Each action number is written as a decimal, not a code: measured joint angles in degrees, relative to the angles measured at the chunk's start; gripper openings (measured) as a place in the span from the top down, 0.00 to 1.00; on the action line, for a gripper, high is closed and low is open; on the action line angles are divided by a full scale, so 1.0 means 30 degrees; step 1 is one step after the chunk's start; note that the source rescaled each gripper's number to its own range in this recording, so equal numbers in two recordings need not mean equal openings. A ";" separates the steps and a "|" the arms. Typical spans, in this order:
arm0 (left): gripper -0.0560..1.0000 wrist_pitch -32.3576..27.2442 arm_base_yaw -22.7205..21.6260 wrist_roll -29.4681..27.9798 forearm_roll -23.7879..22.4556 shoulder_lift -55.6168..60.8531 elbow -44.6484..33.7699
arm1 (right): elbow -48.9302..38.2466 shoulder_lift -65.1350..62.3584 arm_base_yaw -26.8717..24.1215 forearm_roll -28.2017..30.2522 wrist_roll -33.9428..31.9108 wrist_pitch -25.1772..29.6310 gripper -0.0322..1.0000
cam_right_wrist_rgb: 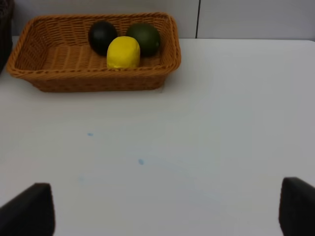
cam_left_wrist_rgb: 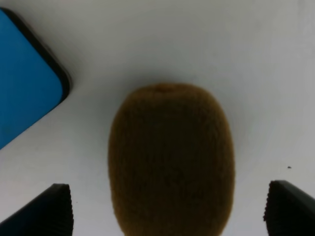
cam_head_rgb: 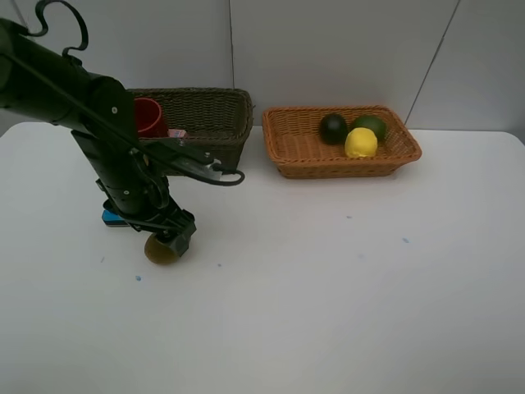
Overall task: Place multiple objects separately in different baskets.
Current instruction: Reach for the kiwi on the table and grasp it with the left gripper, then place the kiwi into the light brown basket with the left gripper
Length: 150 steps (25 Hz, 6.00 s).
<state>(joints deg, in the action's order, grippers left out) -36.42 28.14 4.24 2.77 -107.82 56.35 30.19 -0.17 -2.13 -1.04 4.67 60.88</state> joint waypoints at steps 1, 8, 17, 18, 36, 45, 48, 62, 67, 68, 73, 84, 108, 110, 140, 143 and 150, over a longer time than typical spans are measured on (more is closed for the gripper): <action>0.00 0.0099 0.0000 0.0000 0.0000 -0.0075 0.0000 | 0.0000 0.0000 0.0000 0.0000 0.0000 0.0000 0.00; 0.00 0.0880 0.0000 0.0049 0.0000 -0.0940 0.0000 | 0.0000 0.0000 0.0000 0.0000 0.0000 0.0000 0.00; 0.00 0.1764 0.0000 0.0049 0.0000 -0.1136 0.0000 | 0.0000 0.0000 0.0000 0.0000 0.0000 0.0000 0.00; 0.00 0.1764 0.0000 0.0049 0.0000 -0.1136 0.0000 | 0.0000 0.0000 0.0000 0.0000 0.0000 0.0000 0.00; 0.31 0.1764 0.0000 0.0044 0.0000 -0.1136 0.0000 | 0.0000 0.0000 0.0000 0.0000 0.0000 0.0000 0.00; 0.31 0.1764 0.0000 0.0044 0.0000 -0.1136 0.0000 | 0.0000 0.0000 0.0000 0.0000 0.0000 0.0000 0.00; 0.31 0.1627 0.0000 0.0026 0.0000 -0.1053 0.0000 | 0.0000 0.0000 0.0000 0.0000 0.0000 0.0000 0.00; 0.31 -0.4909 0.0482 0.1557 -0.0017 0.0975 0.6650 | 0.0000 0.0000 0.0000 0.0000 0.0000 0.0000 0.00; 0.31 -0.5542 0.0857 0.2255 -0.0017 0.0557 1.0154 | 0.0000 0.0000 0.0000 0.0000 0.0000 0.0000 0.00; 0.31 -0.5626 0.0857 0.2255 -0.0017 0.0296 1.0848 | 0.0000 0.0000 0.0000 0.0000 0.0000 0.0000 0.00; 0.31 -0.5803 0.0857 0.2273 -0.0017 -0.1446 1.4005 | 0.0000 0.0000 0.0000 0.0000 0.0000 0.0000 0.00; 0.31 -0.6100 0.0900 0.3220 0.0184 -0.6042 2.0067 | 0.0000 0.0000 0.0000 0.0000 0.0000 0.0000 0.00; 0.31 -0.1231 0.1907 0.4319 0.1540 -1.2714 2.5710 | 0.0000 0.0000 0.0000 0.0000 0.0000 0.0000 0.00; 0.31 -0.0767 0.1965 0.4319 0.2073 -1.3061 2.5732 | 0.0000 0.0000 0.0000 0.0000 0.0000 0.0000 0.00; 0.01 -0.0702 0.1965 0.2318 0.2731 -1.4178 2.5751 | 0.0000 0.0000 0.0000 0.0000 0.0000 0.0000 0.00; 0.00 -0.0739 0.1965 0.2318 0.2731 -1.4178 2.5751 | 0.0000 0.0000 0.0000 0.0000 0.0000 0.0000 0.00; 0.00 -0.0796 0.1965 0.2318 0.2731 -1.4178 2.5751 | 0.0000 0.0000 0.0000 0.0000 0.0000 0.0000 0.00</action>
<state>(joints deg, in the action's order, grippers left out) -38.81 34.04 11.19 10.97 -150.35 133.60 30.19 -0.17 -2.13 -1.04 4.67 60.88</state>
